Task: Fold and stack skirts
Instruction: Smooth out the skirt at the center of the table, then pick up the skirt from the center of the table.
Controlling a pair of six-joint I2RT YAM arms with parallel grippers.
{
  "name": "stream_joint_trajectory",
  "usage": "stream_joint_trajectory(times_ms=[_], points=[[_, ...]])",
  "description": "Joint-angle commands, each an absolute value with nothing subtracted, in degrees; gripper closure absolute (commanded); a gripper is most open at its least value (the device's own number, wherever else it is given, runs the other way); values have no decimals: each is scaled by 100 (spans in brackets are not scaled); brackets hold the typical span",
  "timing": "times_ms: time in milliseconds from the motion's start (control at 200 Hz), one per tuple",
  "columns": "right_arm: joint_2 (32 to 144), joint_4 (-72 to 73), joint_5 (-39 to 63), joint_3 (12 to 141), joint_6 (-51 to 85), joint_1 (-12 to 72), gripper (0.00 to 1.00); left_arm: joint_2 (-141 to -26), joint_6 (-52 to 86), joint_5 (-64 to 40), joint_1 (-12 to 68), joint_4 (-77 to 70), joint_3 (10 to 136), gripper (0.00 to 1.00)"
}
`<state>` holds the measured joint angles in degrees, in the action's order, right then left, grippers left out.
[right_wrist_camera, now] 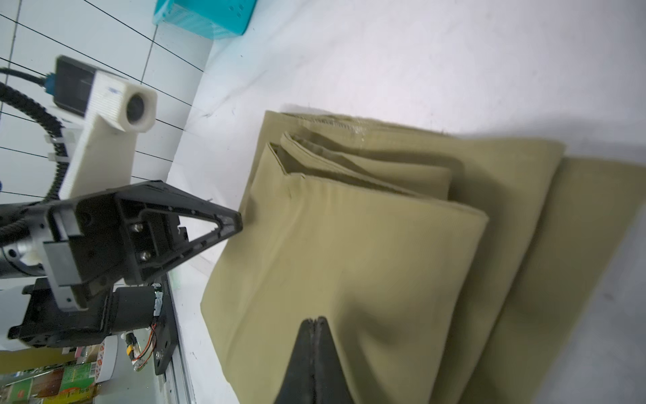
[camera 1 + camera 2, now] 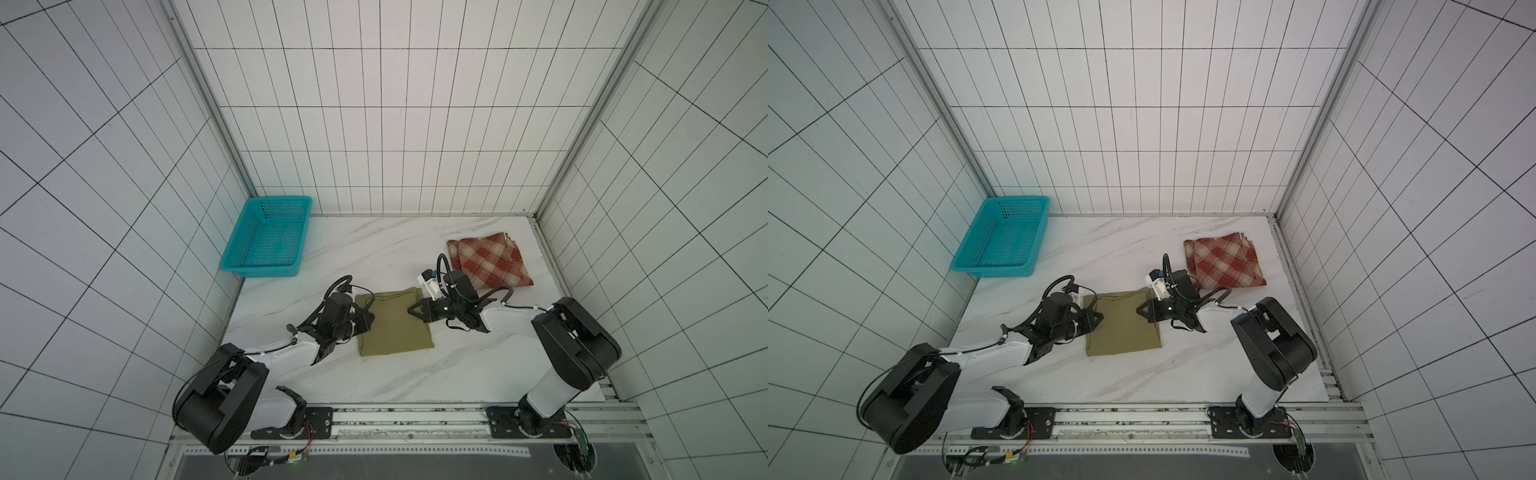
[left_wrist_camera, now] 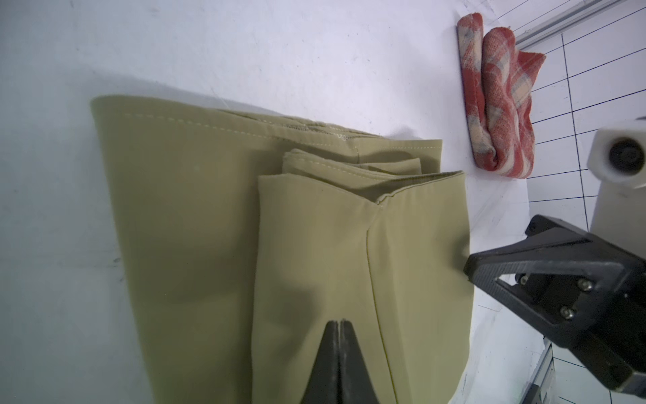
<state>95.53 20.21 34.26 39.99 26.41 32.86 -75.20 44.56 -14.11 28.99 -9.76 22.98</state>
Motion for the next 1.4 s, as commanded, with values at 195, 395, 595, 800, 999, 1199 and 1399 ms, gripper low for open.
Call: stream_joint_trajectory(times_ms=[195, 395, 595, 800, 999, 1199, 1399], points=[[9834, 2710, 3411, 3233, 2992, 3250, 100, -7971, 4359, -1182, 2899, -1225, 2149, 100], [9445, 2808, 3232, 2884, 3372, 3403, 100, -7938, 4111, -1065, 2884, -846, 2453, 100], [8607, 2255, 3185, 2900, 3474, 3397, 100, -7561, 3836, -939, 2908, -289, 2823, 100], [8061, 938, 3178, 3339, 2718, 2846, 46, -7303, 3841, -1010, 3201, -70, 3092, 100], [8734, 840, 3677, 3539, 2358, 2316, 24, -7794, 4053, -1114, 3618, -362, 3306, 100], [9073, 1073, 3691, 3549, 2253, 2290, 21, -8529, 4156, -1125, 3768, -811, 3380, 100], [9338, 1257, 3676, 3596, 2203, 2290, 21, -9089, 4069, -1125, 3767, -954, 3563, 100]])
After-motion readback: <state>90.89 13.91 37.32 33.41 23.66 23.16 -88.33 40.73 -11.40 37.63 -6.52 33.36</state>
